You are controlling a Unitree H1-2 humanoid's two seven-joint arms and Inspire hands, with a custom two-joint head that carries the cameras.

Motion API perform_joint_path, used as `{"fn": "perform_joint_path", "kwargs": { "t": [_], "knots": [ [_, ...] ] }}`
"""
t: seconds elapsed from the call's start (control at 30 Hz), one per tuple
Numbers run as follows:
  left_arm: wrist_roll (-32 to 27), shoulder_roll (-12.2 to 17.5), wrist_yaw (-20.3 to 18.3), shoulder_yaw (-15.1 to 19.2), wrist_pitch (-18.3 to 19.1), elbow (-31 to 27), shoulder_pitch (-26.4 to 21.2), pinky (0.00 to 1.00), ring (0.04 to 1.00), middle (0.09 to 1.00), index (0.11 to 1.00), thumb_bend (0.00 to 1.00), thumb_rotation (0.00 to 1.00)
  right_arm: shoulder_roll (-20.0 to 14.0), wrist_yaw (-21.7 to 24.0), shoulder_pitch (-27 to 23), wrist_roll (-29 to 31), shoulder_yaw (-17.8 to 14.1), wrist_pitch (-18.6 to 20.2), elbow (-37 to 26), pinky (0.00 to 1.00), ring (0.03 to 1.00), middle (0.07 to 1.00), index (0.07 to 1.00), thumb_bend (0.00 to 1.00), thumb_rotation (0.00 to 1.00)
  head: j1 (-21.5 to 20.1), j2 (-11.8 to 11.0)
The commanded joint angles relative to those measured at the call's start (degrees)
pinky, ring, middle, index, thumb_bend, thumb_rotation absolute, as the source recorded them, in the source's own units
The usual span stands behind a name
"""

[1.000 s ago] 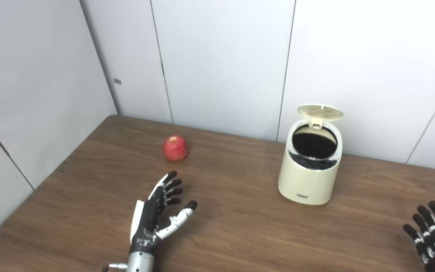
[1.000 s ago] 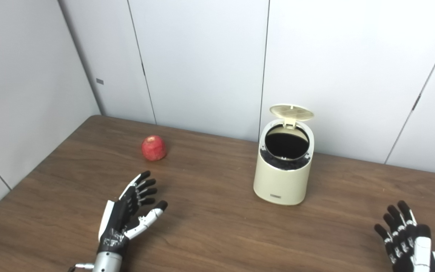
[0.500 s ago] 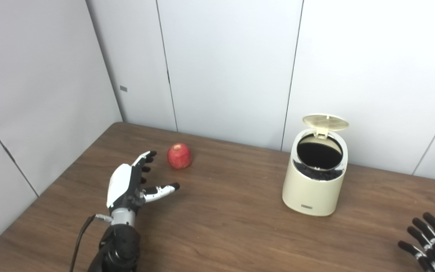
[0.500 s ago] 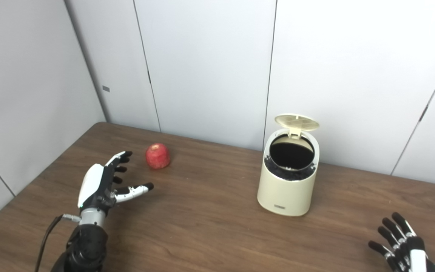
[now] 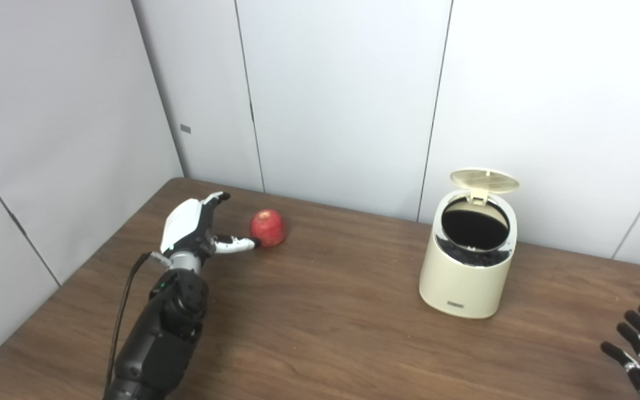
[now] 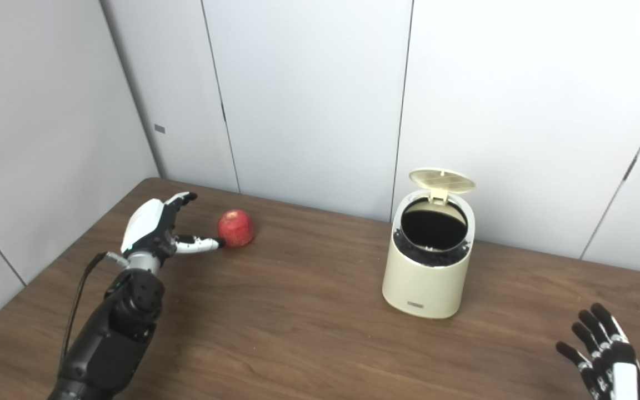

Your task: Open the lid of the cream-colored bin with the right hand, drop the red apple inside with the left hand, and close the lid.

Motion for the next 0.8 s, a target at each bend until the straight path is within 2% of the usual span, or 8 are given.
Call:
{"fn": "perform_joint_path", "kwargs": {
  "t": [0.0, 0.13, 0.27, 0.3, 0.4, 0.63, 0.77],
  "knots": [
    [2.1, 3.0, -0.7, -0.3, 1.6, 0.4, -4.2, 0.73, 0.875, 0.885, 0.887, 0.89, 0.25, -0.4, -0.2, -0.9, -0.4, 0.2, -0.9, -2.7, 0.79, 0.919, 0.918, 0.928, 0.69, 0.94, 0.0, 0.1],
    [2.2, 3.1, -4.6, -0.3, 1.9, 2.5, -7.3, 0.68, 0.865, 0.903, 0.889, 0.90, 0.24, -0.3, -0.5, -0.7, -0.5, 0.3, -0.5, -3.6, 0.77, 0.895, 0.904, 0.913, 0.70, 0.92, -0.2, 0.2],
    [1.9, 2.7, -9.9, 1.3, 1.9, 4.5, -9.7, 0.82, 0.956, 0.966, 0.922, 0.92, 0.24, -0.2, -1.0, -0.6, -0.9, 0.6, 0.8, -5.0, 0.79, 0.907, 0.909, 0.924, 0.67, 0.94, -0.5, 0.4],
    [2.3, 2.5, -11.9, 1.9, 1.9, 5.1, -10.5, 0.82, 0.961, 0.973, 0.930, 0.93, 0.24, 0.0, -1.2, -0.7, -1.0, 0.6, 1.0, -5.3, 0.80, 0.908, 0.909, 0.925, 0.67, 0.94, -0.6, 0.4],
    [4.1, 2.0, -15.9, 3.3, 1.9, 6.3, -11.8, 0.78, 0.950, 0.980, 0.952, 0.94, 0.24, 0.2, -1.7, -0.8, -1.3, 0.8, 1.7, -6.0, 0.83, 0.915, 0.908, 0.925, 0.65, 0.94, -0.9, 0.5],
    [11.6, 1.7, -23.3, 3.6, 1.9, 10.2, -14.6, 0.71, 0.926, 0.999, 0.976, 0.97, 0.20, 0.0, -2.3, -0.7, -1.4, 1.0, 3.2, -7.3, 0.87, 0.934, 0.925, 0.950, 0.61, 0.97, -1.2, 0.8],
    [12.4, 2.3, -25.0, 2.6, 1.9, 12.7, -16.2, 0.69, 0.905, 0.989, 0.963, 0.96, 0.20, -0.2, -3.1, -0.7, -4.2, 1.6, 3.6, -7.5, 0.85, 0.919, 0.919, 0.947, 0.58, 0.94, -1.4, 1.4]
  ]
}}
